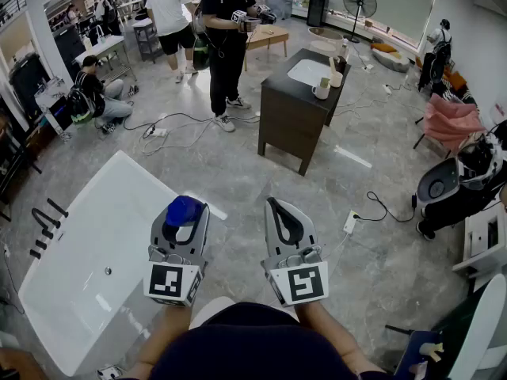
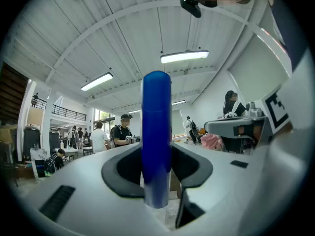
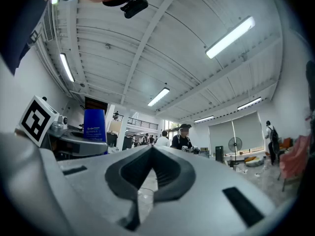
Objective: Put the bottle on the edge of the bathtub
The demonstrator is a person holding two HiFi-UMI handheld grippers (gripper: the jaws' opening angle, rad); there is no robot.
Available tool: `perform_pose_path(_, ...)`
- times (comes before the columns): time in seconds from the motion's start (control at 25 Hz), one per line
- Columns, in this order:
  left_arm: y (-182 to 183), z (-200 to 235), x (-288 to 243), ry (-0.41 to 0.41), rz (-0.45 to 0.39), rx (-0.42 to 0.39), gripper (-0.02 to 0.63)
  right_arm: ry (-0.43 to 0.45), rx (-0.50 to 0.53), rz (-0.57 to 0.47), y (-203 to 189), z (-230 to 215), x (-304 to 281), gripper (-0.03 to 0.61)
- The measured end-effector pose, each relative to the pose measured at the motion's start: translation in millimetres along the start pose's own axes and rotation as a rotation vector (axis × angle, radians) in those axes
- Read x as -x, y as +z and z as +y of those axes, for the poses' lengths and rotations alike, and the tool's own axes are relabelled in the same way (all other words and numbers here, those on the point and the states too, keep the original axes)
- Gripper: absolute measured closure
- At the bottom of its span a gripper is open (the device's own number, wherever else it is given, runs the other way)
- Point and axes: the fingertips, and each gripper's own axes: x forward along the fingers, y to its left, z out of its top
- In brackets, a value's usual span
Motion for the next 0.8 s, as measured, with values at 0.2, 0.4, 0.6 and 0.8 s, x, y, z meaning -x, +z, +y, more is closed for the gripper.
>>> perform_pose_path(0.2, -1.8, 4.0, -11.2, 0.005, 0.007, 0.006, 0.459, 0.018, -0.045, -0.014, -0.8, -6.8, -11.8, 0.578)
perform_pose_path(0.4, -12.5, 14.4, -16.9, 0.015, 0.034, 0.021, 0.459, 0.048, -0.110, 0.016, -17.5, -9.0, -29.6, 0.578)
perform_pose_path(0.6, -28.9, 35.7, -35.3, 0.034, 0.054, 0.044, 0.459, 0.074, -0.116, 0.054, -36.5, -11.7, -55.0, 0.578)
perform_pose_path(0.8, -41.6, 64.9, -71.2, 0.040, 0.057, 0.059, 0.459, 0.075, -0.094, 0.055, -46.3, -25.9, -97.1, 0.578)
